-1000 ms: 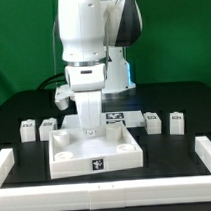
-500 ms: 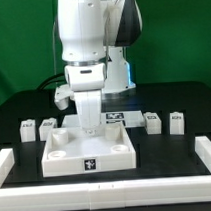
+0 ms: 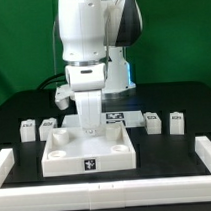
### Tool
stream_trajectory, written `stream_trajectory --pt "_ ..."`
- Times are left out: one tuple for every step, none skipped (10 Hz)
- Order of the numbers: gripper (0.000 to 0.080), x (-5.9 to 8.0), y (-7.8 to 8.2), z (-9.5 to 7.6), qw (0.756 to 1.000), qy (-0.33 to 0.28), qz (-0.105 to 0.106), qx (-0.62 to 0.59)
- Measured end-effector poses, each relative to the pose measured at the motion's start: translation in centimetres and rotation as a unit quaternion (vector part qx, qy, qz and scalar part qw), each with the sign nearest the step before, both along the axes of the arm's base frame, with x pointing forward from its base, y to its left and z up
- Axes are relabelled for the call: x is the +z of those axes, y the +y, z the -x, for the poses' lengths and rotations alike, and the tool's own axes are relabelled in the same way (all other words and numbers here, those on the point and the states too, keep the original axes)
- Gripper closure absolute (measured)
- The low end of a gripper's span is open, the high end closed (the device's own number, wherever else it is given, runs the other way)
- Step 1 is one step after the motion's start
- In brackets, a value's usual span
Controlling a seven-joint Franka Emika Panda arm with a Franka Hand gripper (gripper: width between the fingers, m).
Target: Assemble one leg
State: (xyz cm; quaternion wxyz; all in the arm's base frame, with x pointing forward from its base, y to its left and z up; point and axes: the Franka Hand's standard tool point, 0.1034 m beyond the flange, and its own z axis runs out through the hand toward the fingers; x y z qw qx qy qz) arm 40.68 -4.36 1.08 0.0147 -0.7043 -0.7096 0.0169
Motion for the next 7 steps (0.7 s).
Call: stream_trajectory --pt "0.0739 0.0 1.9 -0.7 1.0 -0.002 -0.002 -0.008" --pt "0.0739 -0.1 3.2 -1.9 1.0 -0.008 -0.003 -0.013" --pt "0.0739 0.0 4.0 -3.0 1.0 -0.014 -0.004 -0.019" --pt "0.0739 0.0 4.8 -4.3 1.0 -0.02 -0.006 -0.018" --pt "0.0739 0.0 5.6 -5.2 1.0 -0.023 -0.007 -0.017" --pt "0.0739 0.0 6.7 -6.1 0.999 -0.027 -0.008 -0.026" --pt "0.0739 0.0 8.3 -7.2 0.999 -0.033 -0.012 -0.031"
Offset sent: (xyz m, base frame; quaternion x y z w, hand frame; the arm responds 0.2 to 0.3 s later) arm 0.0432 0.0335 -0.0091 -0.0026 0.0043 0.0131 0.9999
